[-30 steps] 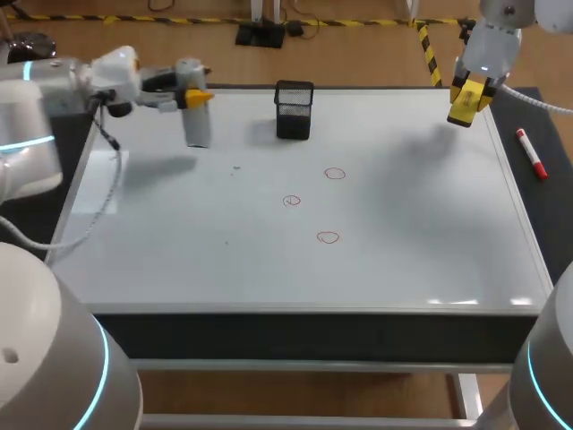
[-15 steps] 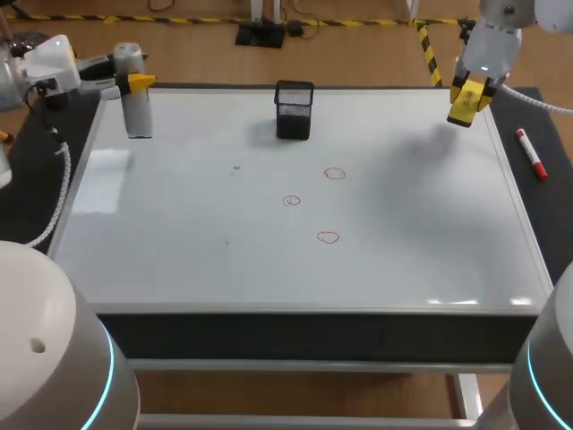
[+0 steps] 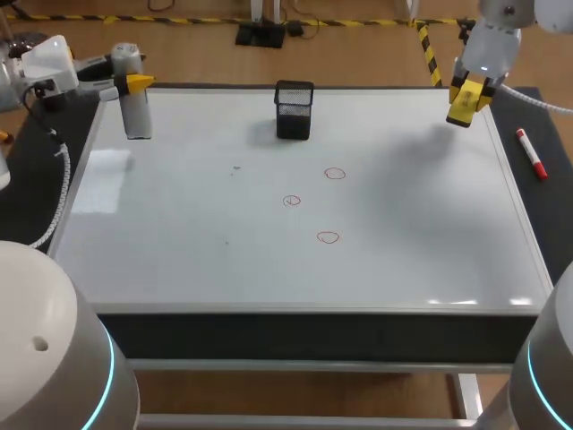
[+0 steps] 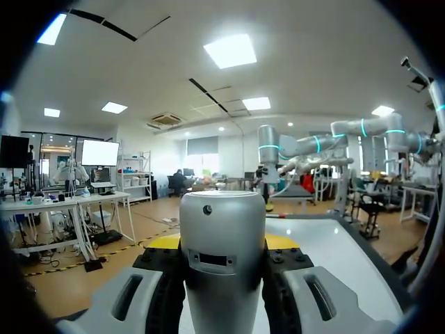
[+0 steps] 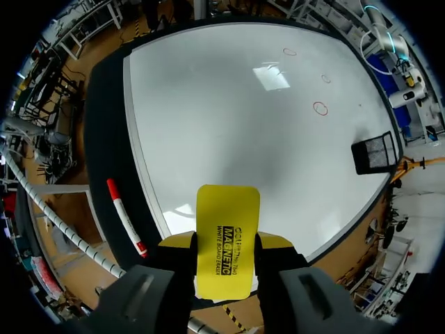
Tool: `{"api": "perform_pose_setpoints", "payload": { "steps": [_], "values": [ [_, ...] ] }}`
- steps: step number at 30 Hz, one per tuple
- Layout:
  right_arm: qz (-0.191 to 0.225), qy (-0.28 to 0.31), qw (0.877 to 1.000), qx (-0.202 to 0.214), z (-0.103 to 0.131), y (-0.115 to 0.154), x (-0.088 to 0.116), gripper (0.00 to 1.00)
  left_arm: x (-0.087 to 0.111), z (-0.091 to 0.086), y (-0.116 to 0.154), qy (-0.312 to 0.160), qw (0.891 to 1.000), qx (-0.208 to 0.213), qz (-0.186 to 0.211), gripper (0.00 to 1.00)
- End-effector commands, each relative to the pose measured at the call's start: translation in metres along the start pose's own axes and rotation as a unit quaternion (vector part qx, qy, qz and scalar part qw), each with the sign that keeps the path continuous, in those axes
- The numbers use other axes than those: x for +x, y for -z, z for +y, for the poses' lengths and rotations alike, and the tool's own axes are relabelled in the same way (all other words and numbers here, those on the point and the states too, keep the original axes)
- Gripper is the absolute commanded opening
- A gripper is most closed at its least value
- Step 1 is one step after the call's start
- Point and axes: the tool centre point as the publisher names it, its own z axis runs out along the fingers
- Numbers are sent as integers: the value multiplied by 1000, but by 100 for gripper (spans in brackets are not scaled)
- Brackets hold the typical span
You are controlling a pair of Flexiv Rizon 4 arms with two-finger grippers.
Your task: Pick up the inspection probe, press it on each red-marked spot on the whiteboard one by one, put down the probe, pick up the eraser, and wipe off all the red marks.
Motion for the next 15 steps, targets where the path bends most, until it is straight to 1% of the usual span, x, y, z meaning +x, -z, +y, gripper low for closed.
{"api": "perform_pose_setpoints", "payload": {
  "steps": [1, 7, 11, 15],
  "values": [
    [11, 54, 998, 14, 40, 3, -24, 0, 0, -1, 0, 0, 1000, 1, 0, 0],
    [31, 130, 991, 14, 108, -14, -53, 0, 0, -1, 0, 0, 1000, 1, 0, 0],
    [46, 190, 981, 7, 155, -25, -73, 0, 0, -1, 0, 0, 1000, 1, 0, 0],
    [64, 252, 966, -1, 204, -38, -95, 0, 0, -1, 0, 0, 1000, 1, 0, 0]
  ]
}}
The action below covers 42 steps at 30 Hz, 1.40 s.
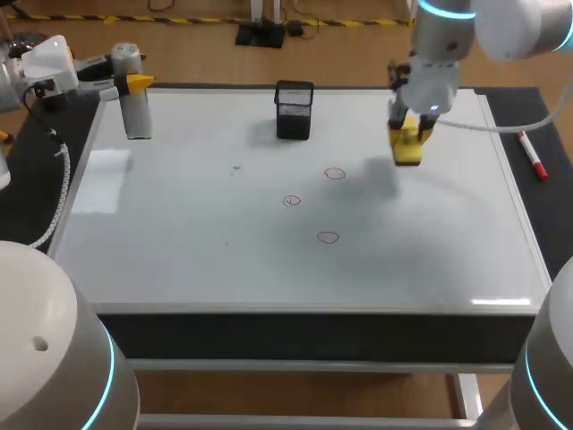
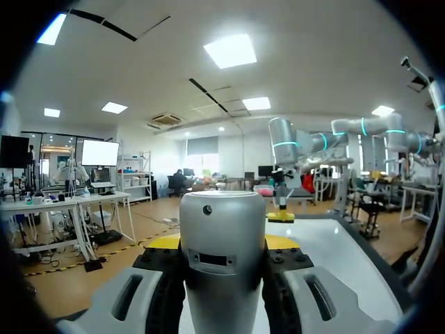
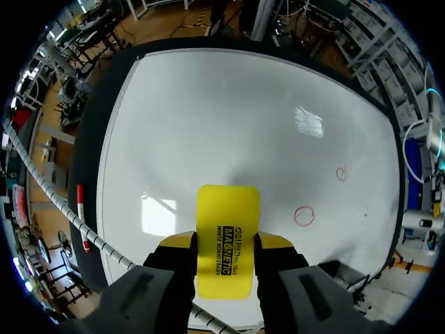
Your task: Pick up the inspection probe, press it on each red-marked spot on the whiteboard one by one, put down the probe, pick up the eraser, and wipe off all the red marks.
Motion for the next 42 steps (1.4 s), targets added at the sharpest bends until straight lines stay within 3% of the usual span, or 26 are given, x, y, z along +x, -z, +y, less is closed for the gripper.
{"api": "perform_pose_setpoints", "payload": {
  "steps": [1, 12, 22, 32, 42],
  "values": [
    [39, 45, 998, 28, 53, -12, -41, 0, 0, -1, 0, 0, 1000, 0, 0, 0],
    [51, 128, 990, 13, 90, -39, -141, 0, 0, -1, 0, 0, 1000, 0, 0, 0],
    [61, 158, 985, -30, 80, -60, -201, 0, 0, -1, 0, 0, 1000, 0, 0, 0],
    [59, 149, 986, -36, 59, -73, -233, 0, 0, -1, 0, 0, 1000, 0, 0, 0],
    [49, 142, 988, -43, 53, -83, -227, 0, 0, -1, 0, 0, 1000, 0, 0, 0]
  ]
}}
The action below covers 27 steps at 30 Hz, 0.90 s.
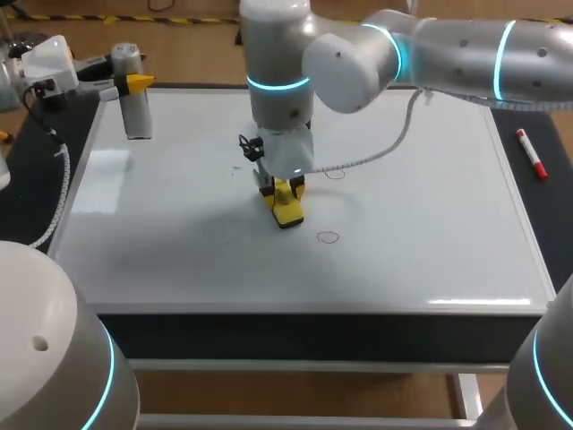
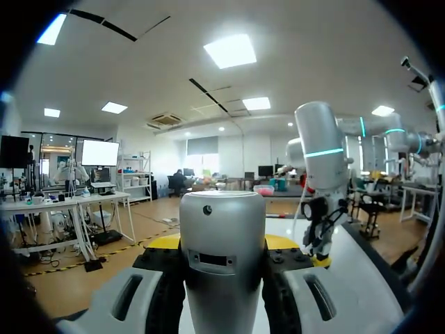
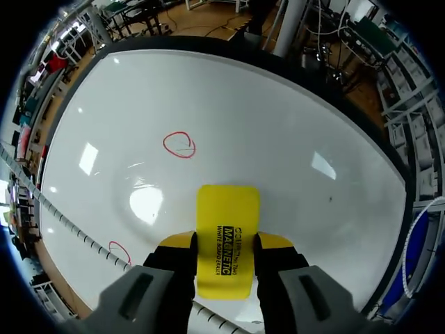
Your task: Pick up the inspection probe, press it on each red-marked spot on the whiteboard one by one, put down the probe, pick up the eraser, and wipe off all the red marks.
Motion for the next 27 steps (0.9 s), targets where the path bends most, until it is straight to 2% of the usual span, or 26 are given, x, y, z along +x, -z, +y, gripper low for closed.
{"api": "perform_pose_setpoints", "payload": {
  "steps": [1, 6, 18, 27],
  "values": [
    [-3, -3, 1000, -8, -5, -4, 8, 0, 0, -1, 0, 0, 1000, 0, 0, 0],
    [-6, -17, 1000, -10, -5, -10, 23, 0, 0, -1, 0, 0, 1000, 0, 0, 0],
    [-2, -62, 998, -8, -8, -14, 73, 0, 0, -1, 0, 0, 1000, 0, 0, 0],
    [-3, -70, 997, 11, -7, 1, 77, 0, 0, -1, 0, 0, 1000, 0, 0, 0]
  ]
}}
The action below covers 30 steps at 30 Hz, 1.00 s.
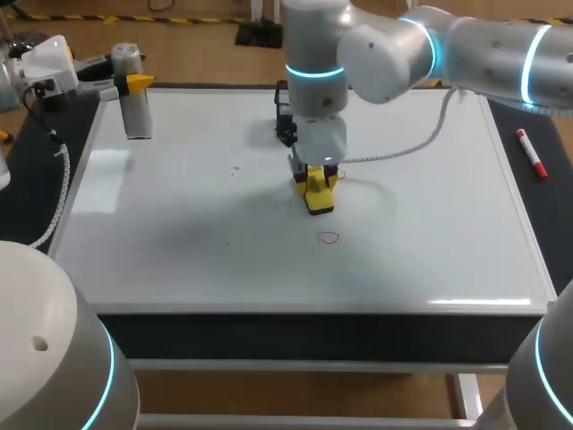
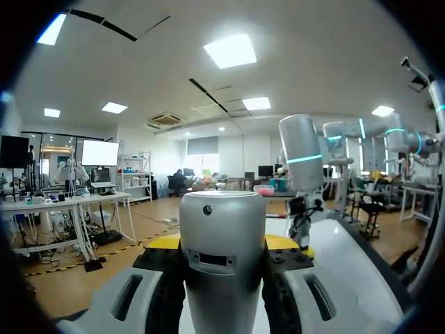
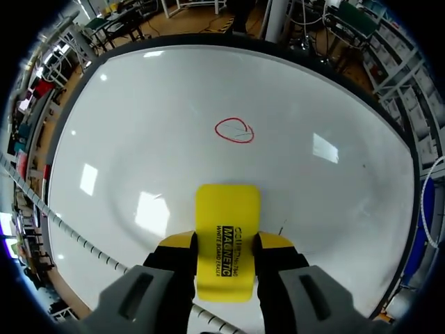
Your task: Pick up the inspection probe, press it on each red-marked spot on the whiteboard one by one, put down the probe, pick up the eraser, and wipe off all the red marks.
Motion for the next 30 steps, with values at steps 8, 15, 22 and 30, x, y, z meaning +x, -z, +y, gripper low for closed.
{"api": "perform_pose_setpoints", "payload": {
  "steps": [8, 15, 22, 30],
  "values": [
    [-19, 13, 1000, -18, -1, 42, 8, 0, 0, -1, 0, 0, 1000, 0, 0, 0],
    [-31, 6, 999, -23, -11, 55, 30, 0, 0, -1, 0, 0, 1000, 0, 0, 0],
    [-48, -39, 998, -4, -27, 64, 98, 0, 0, -1, 0, 0, 1000, 0, 0, 0],
    [-63, -115, 991, 20, -51, 80, 192, 0, 0, -1, 0, 0, 1000, 0, 0, 0]
  ]
}}
